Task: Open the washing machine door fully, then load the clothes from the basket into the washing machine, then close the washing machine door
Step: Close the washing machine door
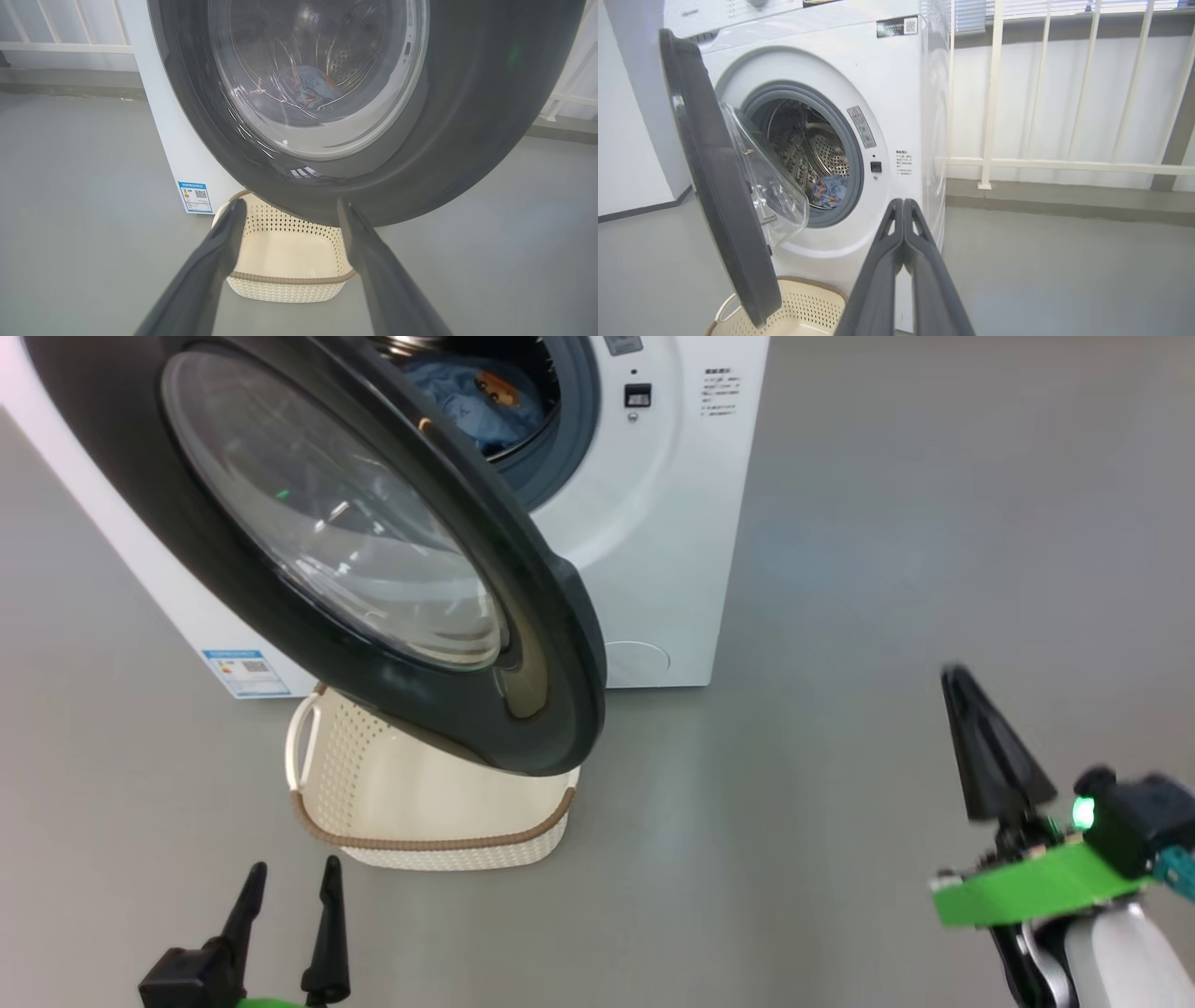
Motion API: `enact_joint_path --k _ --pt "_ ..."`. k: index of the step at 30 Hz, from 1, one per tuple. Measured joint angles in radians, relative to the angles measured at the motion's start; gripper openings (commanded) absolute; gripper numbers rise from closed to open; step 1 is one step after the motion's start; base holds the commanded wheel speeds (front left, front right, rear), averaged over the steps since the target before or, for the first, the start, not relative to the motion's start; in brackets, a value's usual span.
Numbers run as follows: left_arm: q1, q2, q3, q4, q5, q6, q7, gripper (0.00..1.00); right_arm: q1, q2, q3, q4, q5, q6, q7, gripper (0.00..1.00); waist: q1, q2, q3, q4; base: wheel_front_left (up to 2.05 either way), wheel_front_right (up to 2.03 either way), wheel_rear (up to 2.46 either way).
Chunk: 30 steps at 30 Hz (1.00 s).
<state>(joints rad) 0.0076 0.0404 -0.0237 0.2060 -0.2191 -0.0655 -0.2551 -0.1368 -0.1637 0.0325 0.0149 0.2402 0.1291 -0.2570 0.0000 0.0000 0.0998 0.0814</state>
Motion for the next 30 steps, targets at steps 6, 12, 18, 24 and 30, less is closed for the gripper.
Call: enact_joint_path --k 6,12,18,24,30 --pt "-0.003 0.000 -0.026 0.000 -0.022 0.010 0.000 1.00 -0.126 -0.010 0.103 -0.090 0.001 0.000 0.000 0.00 0.0000 0.0000 0.004 0.035 0.00 0.00 0.00" --pt "-0.006 0.000 -0.056 0.000 -0.049 0.018 0.000 1.00 -0.242 -0.007 0.243 -0.144 0.002 0.000 0.000 0.00 0.0000 0.0000 0.008 0.085 0.00 0.00 0.00" --pt "-0.016 0.000 -0.093 -0.001 -0.063 0.026 0.000 1.00 -0.281 0.000 0.378 -0.110 0.014 0.000 0.000 0.00 0.0000 0.0000 0.013 0.148 0.00 0.00 0.00" --pt "-0.032 0.000 -0.119 -0.019 -0.091 0.044 0.000 1.00 -0.281 0.000 0.415 -0.013 0.020 0.000 0.000 0.00 0.0000 0.0000 0.028 0.212 0.00 0.00 0.00" --pt "-0.038 0.000 -0.160 -0.029 -0.105 0.053 0.000 1.00 -0.281 -0.007 0.410 0.066 0.026 0.000 0.000 0.00 0.0000 0.0000 0.066 0.260 0.00 0.00 0.00"
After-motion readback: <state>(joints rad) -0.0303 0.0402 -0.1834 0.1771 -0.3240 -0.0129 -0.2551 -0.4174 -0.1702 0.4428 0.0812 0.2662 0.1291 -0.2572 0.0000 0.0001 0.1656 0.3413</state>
